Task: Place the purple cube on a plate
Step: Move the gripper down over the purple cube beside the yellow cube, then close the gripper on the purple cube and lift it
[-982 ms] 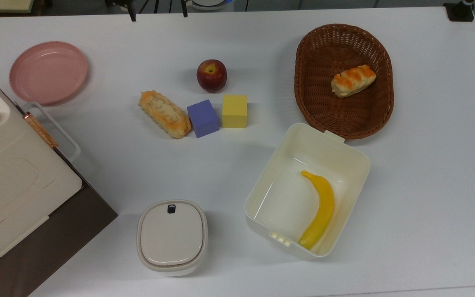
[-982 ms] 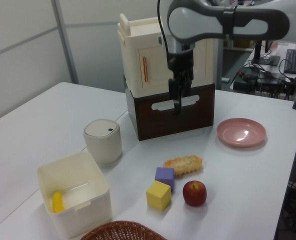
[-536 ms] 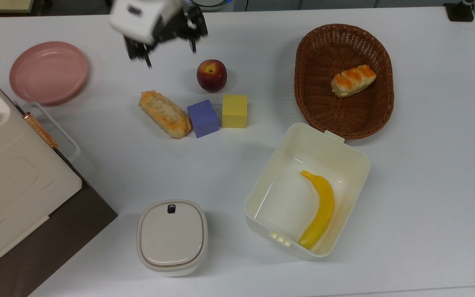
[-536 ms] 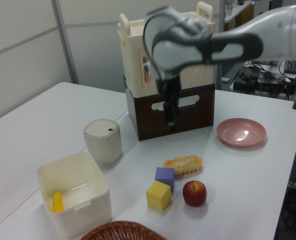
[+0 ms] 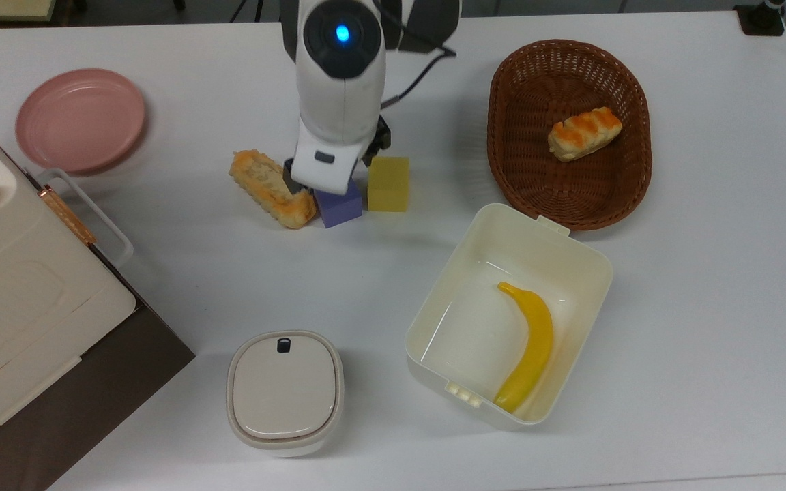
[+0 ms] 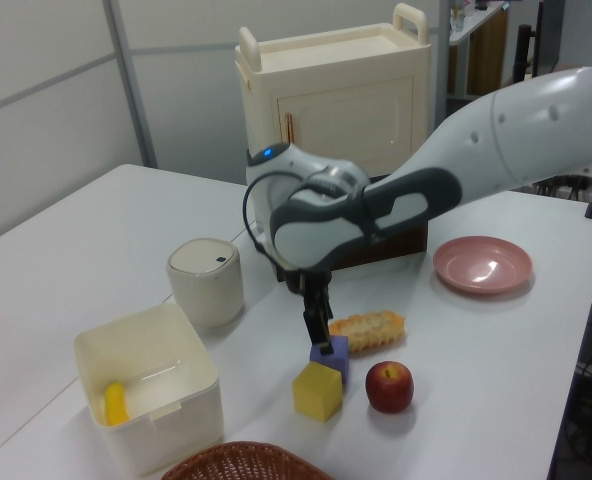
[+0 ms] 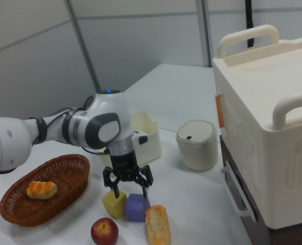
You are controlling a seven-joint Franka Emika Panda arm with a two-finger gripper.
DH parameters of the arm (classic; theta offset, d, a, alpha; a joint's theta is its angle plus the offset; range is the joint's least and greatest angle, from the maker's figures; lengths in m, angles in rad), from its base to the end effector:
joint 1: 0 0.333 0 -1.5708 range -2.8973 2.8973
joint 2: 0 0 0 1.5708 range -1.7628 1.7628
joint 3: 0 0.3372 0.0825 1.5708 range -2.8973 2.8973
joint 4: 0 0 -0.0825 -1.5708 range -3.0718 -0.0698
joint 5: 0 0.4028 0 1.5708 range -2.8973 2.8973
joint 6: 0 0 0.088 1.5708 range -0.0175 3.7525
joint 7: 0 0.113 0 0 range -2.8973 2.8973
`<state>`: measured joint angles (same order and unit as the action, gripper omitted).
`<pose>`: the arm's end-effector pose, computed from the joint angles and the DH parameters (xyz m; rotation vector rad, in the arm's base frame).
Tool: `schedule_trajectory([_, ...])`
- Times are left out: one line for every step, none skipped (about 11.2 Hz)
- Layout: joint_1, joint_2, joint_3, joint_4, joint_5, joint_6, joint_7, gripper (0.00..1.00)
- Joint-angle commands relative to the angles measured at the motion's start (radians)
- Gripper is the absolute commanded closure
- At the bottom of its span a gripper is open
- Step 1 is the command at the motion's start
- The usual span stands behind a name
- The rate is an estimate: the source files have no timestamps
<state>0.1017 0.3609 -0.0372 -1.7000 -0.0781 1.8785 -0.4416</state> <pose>0.6555 0.0381 0.3759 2.9667 0.8175 -0.3010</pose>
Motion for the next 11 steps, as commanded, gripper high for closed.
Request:
schedule_trajectory([0.029, 0.042, -0.009, -0.015, -0.040, 0.062, 0.029, 0.00])
schedule_trajectory([0.027, 0.055, -0.009, -0.013, -0.042, 0.071, 0.030, 0.00])
schedule_trajectory([0.026, 0.056, -0.009, -0.013, -0.046, 0.076, 0.030, 0.00])
schedule_trajectory([0.026, 0.058, -0.009, -0.013, -0.048, 0.076, 0.030, 0.01])
schedule_trajectory([0.024, 0.056, -0.009, -0.010, -0.048, 0.074, 0.032, 0.00])
schedule_trajectory([0.021, 0.052, -0.013, -0.004, -0.046, 0.064, 0.030, 0.00])
schedule_trajectory([0.020, 0.041, -0.016, -0.003, -0.043, 0.050, 0.034, 0.00])
schedule_trajectory([0.012, 0.032, -0.018, -0.001, -0.040, 0.022, 0.030, 0.00])
schedule_trajectory([0.003, 0.027, -0.018, 0.005, -0.039, 0.005, 0.023, 0.00])
schedule_trajectory([0.001, 0.027, -0.018, 0.005, -0.038, -0.001, 0.021, 0.00])
schedule_trajectory([-0.003, 0.027, -0.018, 0.005, -0.038, -0.001, 0.021, 0.00])
